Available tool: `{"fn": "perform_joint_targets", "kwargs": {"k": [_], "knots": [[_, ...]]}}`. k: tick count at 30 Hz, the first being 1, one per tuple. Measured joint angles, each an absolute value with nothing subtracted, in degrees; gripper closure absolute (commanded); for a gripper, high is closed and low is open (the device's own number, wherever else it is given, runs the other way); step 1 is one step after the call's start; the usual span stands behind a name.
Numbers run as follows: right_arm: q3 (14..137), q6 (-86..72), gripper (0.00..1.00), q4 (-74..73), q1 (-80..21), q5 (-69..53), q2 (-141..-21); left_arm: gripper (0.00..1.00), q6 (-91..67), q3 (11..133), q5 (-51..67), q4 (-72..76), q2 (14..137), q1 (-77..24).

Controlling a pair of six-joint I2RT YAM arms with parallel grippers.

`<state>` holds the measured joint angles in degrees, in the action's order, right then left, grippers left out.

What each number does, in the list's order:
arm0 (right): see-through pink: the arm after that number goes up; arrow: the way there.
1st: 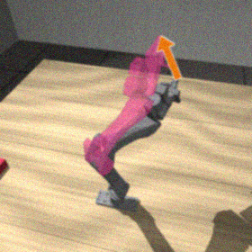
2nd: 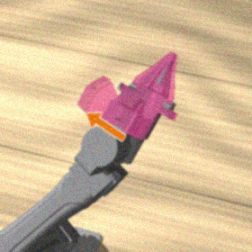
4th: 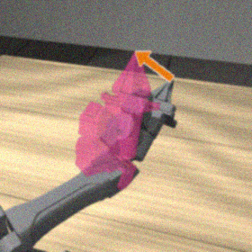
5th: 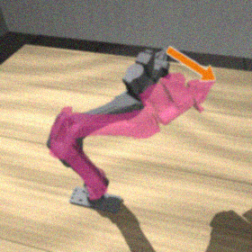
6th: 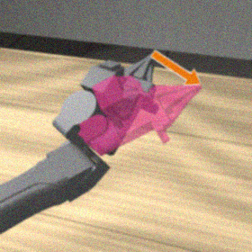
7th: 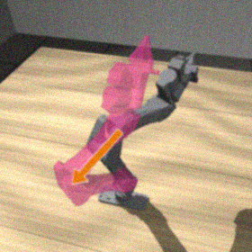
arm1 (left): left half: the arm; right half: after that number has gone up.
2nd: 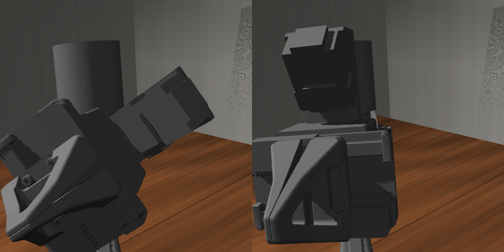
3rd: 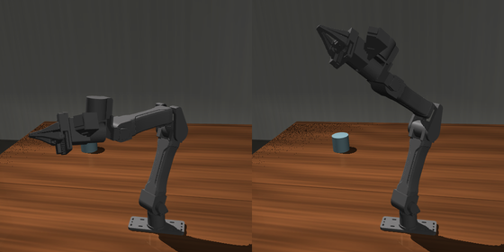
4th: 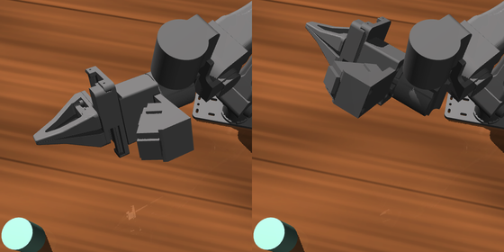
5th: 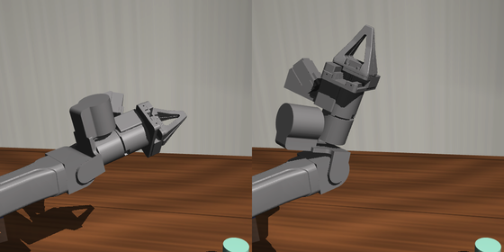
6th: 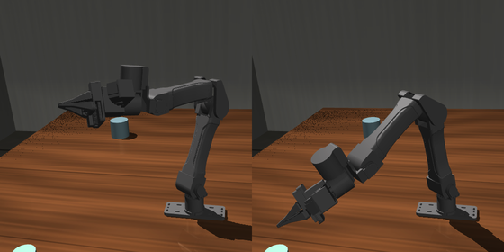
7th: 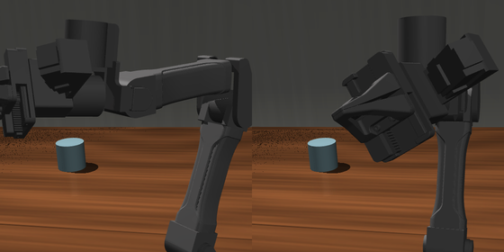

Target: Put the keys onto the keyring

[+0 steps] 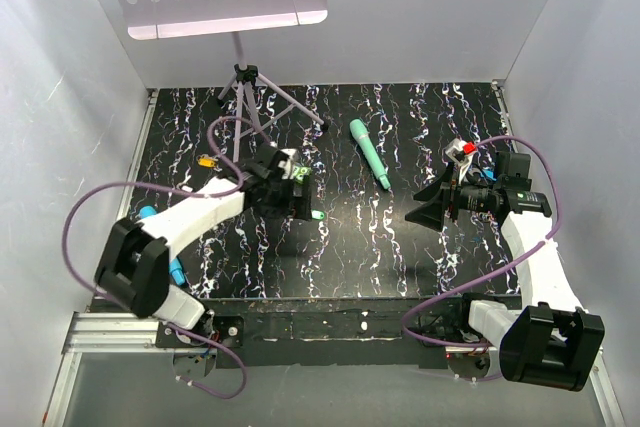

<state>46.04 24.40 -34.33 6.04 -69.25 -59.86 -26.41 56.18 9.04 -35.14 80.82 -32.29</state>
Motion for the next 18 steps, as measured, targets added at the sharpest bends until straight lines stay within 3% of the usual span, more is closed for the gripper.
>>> {"fn": "perform_joint_targets", "kwargs": {"k": [4,12,18], "knots": [[46.02,24.58,0.08,-34.41,6.04,-69.21,-59.86,0.2,-23.46,64.62,4.12,-36.77,90.83,-36.88],[46.02,24.95,0.07,-34.48,6.04,-69.21,-60.03,0.58,-18.17,76.42,-3.62,-42.0,104.03,-42.13],[46.0,25.32,0.08,-34.54,6.04,-69.19,-60.47,0.61,-15.55,80.68,-5.45,-44.56,109.51,-42.61]]}}
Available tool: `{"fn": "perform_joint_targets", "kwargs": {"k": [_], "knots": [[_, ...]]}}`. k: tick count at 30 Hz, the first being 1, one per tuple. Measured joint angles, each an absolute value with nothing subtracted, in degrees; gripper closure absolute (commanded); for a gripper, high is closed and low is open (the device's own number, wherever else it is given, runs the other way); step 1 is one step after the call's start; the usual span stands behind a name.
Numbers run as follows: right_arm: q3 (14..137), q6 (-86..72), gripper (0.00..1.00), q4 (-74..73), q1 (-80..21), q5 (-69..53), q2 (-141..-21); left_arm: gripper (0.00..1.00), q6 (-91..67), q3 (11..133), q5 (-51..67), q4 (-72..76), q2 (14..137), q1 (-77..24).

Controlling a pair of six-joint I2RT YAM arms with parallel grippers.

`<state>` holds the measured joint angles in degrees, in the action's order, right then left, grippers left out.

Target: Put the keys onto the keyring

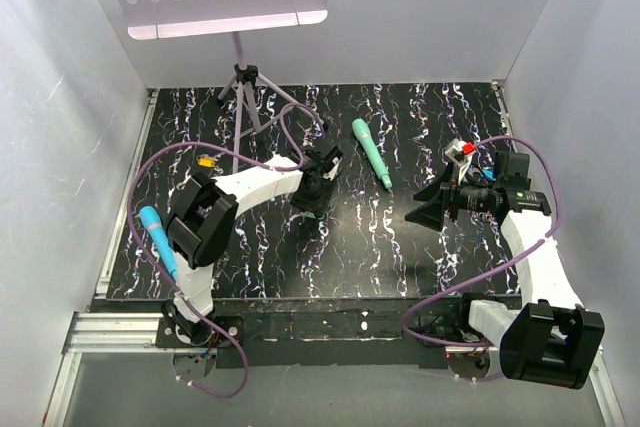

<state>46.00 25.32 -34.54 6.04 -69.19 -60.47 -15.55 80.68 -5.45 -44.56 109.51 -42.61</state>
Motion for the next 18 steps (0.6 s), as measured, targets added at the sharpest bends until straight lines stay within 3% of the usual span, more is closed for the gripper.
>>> {"fn": "perform_joint_targets", "kwargs": {"k": [7,18], "knots": [[46.0,25.5,0.07,-34.54,6.04,-69.21,-60.95,0.7,-13.8,82.52,-7.05,-46.0,112.05,-42.61],[46.0,25.58,0.08,-34.57,6.04,-69.21,-61.56,0.75,-12.34,85.3,-7.79,-46.39,113.99,-42.63]]}}
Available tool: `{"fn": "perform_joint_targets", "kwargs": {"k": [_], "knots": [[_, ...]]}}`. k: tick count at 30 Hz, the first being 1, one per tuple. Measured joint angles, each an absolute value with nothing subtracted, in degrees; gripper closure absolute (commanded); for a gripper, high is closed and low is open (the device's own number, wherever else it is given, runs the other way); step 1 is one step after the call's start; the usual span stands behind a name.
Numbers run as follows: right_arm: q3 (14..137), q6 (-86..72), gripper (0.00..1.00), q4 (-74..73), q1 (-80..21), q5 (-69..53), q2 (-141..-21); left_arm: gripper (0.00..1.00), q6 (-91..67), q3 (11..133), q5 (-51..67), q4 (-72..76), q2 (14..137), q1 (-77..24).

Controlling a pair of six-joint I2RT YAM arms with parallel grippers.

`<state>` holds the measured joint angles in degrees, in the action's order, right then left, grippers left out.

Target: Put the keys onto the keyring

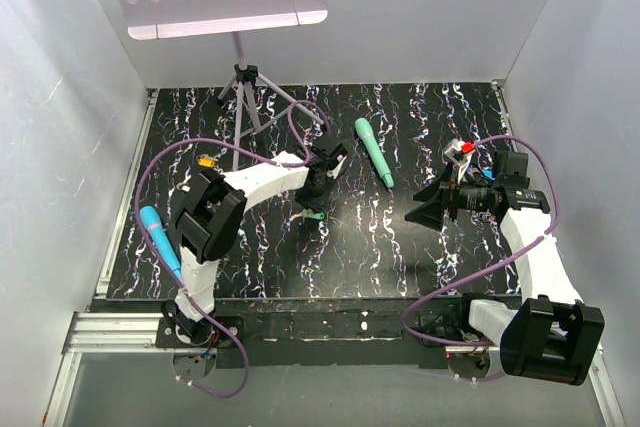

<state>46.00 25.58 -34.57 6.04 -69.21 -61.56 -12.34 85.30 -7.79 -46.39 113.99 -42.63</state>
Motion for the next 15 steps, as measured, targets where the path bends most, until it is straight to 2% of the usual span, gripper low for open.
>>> {"fn": "perform_joint_targets", "kwargs": {"k": [11,15], "knots": [[46.0,25.76,0.08,-34.61,6.04,-69.23,-61.56,0.81,-11.62,85.76,-7.99,-46.7,116.05,-42.68],[46.0,25.8,0.07,-34.65,6.04,-69.23,-61.56,0.9,-11.51,85.89,-8.01,-46.78,116.07,-42.68]]}}
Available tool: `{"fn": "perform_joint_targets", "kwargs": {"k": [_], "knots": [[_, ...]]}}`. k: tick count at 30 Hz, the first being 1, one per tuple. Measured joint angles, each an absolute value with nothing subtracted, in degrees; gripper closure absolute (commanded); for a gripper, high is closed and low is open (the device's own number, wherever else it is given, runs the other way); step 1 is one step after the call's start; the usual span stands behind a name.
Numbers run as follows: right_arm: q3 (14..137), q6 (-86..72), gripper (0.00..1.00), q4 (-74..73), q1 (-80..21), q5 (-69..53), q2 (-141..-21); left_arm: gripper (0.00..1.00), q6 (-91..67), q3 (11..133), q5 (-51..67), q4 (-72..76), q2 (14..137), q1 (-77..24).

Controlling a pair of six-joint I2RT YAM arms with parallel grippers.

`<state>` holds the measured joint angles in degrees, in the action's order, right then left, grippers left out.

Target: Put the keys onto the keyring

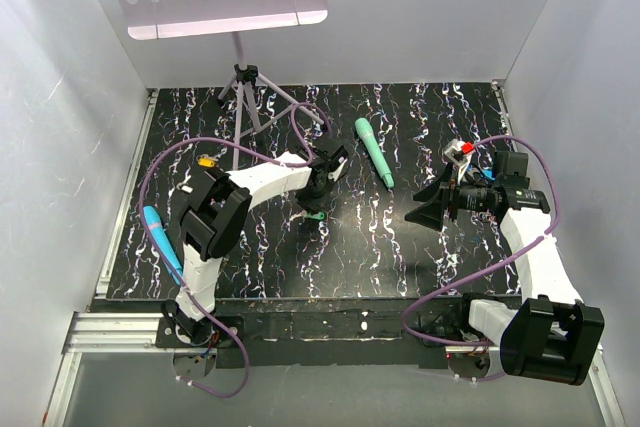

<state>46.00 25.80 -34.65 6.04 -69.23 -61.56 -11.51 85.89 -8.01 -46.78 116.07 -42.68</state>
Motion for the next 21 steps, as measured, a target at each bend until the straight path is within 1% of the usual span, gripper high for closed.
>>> {"fn": "perform_joint_targets", "kwargs": {"k": [3,4,5,14,17,21], "knots": [[46.0,25.91,0.08,-34.81,6.04,-69.28,-61.58,0.95,-11.42,85.93,-8.03,-46.81,116.07,-42.7],[46.0,25.96,0.07,-34.87,6.04,-69.28,-61.58,0.99,-11.38,85.95,-8.03,-46.83,116.07,-42.7],[46.0,25.96,0.07,-35.0,6.04,-69.3,-61.58,1.0,-11.35,86.0,-8.05,-46.92,116.07,-42.72],[46.0,26.74,0.07,-36.12,6.04,-69.67,-61.58,1.0,-11.09,85.82,-8.36,-46.89,115.13,-42.72],[46.0,27.07,0.07,-36.21,6.04,-69.78,-61.58,1.0,-11.11,83.15,-8.05,-45.39,111.46,-42.72],[46.02,27.4,0.07,-36.47,6.04,-70.24,-61.58,1.0,-11.16,76.44,-6.83,-42.46,101.21,-42.72]]}}
